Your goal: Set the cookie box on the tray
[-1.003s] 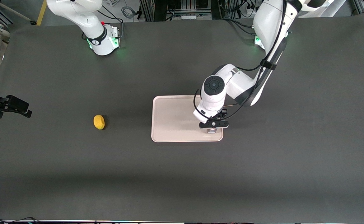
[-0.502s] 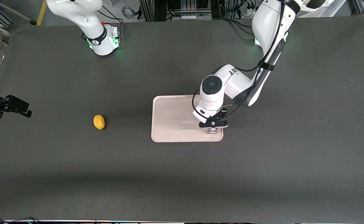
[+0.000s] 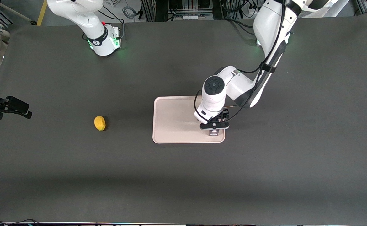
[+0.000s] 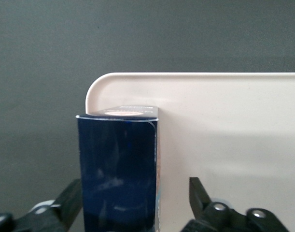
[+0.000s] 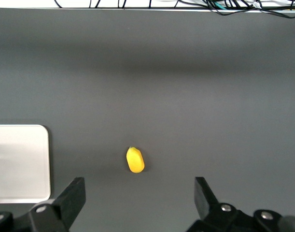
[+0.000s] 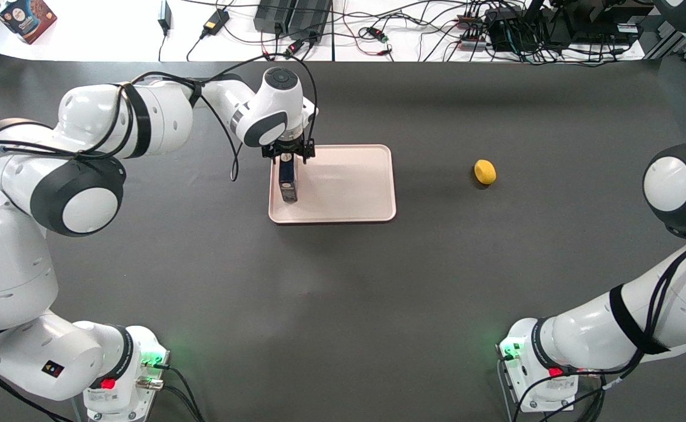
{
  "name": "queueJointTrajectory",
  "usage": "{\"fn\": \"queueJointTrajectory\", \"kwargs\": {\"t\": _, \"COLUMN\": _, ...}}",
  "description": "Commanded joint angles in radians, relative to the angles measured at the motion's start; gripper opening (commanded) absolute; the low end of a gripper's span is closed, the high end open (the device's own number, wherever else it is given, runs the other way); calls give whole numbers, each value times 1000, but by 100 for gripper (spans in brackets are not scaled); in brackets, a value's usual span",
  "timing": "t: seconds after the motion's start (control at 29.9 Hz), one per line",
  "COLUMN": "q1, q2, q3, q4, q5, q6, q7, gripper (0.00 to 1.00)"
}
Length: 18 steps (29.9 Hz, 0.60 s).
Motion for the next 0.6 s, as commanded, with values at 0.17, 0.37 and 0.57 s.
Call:
{"fn": "queueJointTrajectory", "kwargs": {"t": 0.17, "q1": -3, "q2": -22, "q3": 6, "q4": -9, "q5": 19, "q6": -6, "q7": -13, "gripper": 100}}
{"fn": "queueJointTrajectory", "kwargs": {"t": 0.37, "q1": 14, "q2": -51, "q3": 7, "q4": -8, "q5": 19, "q6": -12, "q7": 22, "gripper": 100}}
{"fn": "queueJointTrajectory", "kwargs": {"t": 0.57, "q1": 30, "q2": -97, "q3": 7, "q4": 6, "q5": 4, "q6": -49, "q7": 55, "gripper": 100}}
